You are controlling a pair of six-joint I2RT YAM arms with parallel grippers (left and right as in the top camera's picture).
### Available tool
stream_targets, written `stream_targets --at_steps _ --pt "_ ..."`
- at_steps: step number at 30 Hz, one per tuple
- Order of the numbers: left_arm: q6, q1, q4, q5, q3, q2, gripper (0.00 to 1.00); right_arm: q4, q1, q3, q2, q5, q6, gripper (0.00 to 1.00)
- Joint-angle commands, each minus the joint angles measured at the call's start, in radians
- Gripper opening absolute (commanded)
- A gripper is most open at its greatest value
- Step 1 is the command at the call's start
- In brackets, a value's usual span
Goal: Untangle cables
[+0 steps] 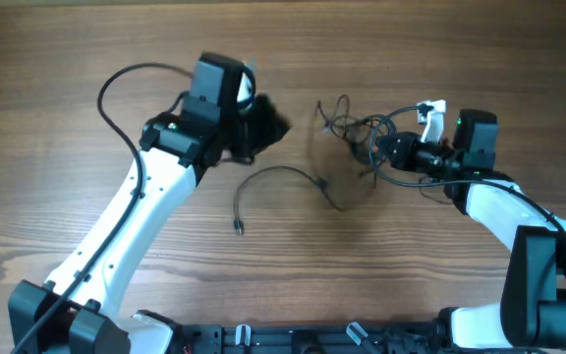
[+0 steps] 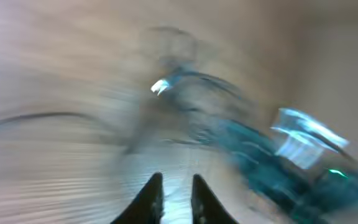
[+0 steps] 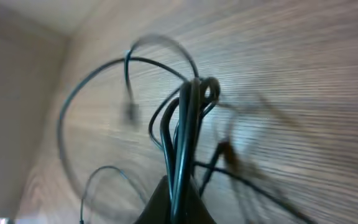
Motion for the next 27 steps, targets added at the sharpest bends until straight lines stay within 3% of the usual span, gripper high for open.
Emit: stream_targets --at_steps 1,4,6,7,8,9,14,17,18,19,20,21,27 --pt "-0.31 -0.011 -0.23 -0.535 -0.008 0.054 0.41 0.059 -0.001 0.003 0.002 -0.185 -0.034 0.04" --pt "-0.368 -0.011 -0.222 -0.411 -0.008 0.104 0.44 0.087 -0.001 0.003 0.002 -0.247 -0.043 0.04" --pt "-0.195 -0.026 -0.063 -0.181 -0.008 0.144 0.4 0.09 -0.001 0.003 0.002 -0.319 -0.132 0.04" --pt "-0.071 -0.046 0.055 -0.049 -0.008 0.171 0.49 0.117 -0.001 0.003 0.002 -0.426 -0.17 0.04" --pt "-0.042 -0.061 0.113 0.003 -0.008 0.185 0.65 0.148 -0.001 0.003 0.002 -0.48 -0.17 0.04" --pt "-0.044 -0.068 0.135 0.01 -0.008 0.189 0.74 0.16 -0.001 0.003 0.002 -0.483 -0.165 0.04" --pt "-0.117 -0.134 0.198 0.005 -0.008 0.213 0.71 0.162 -0.001 0.003 0.002 -0.483 -0.167 0.04" --pt "-0.143 -0.183 0.252 0.005 -0.008 0.277 0.64 0.162 -0.001 0.003 0.002 -0.483 -0.165 0.04" --pt "-0.17 -0.207 0.28 0.005 -0.008 0.319 0.56 0.162 -0.001 0.003 0.002 -0.483 -0.165 0.04" --pt "-0.187 -0.219 0.286 0.004 -0.008 0.348 0.42 0.162 -0.001 0.003 0.002 -0.482 -0.165 0.04" --pt "-0.188 -0.224 0.283 0.005 -0.008 0.366 0.14 0.162 -0.001 0.003 0.002 -0.479 -0.165 0.04" --pt "-0.186 -0.223 0.275 0.005 -0.007 0.367 0.04 0.162 -0.001 0.003 0.002 -0.478 -0.166 0.04" --pt "-0.187 -0.022 0.275 0.009 -0.003 0.144 0.04 0.143 -0.001 0.003 0.002 -0.444 -0.168 0.04"
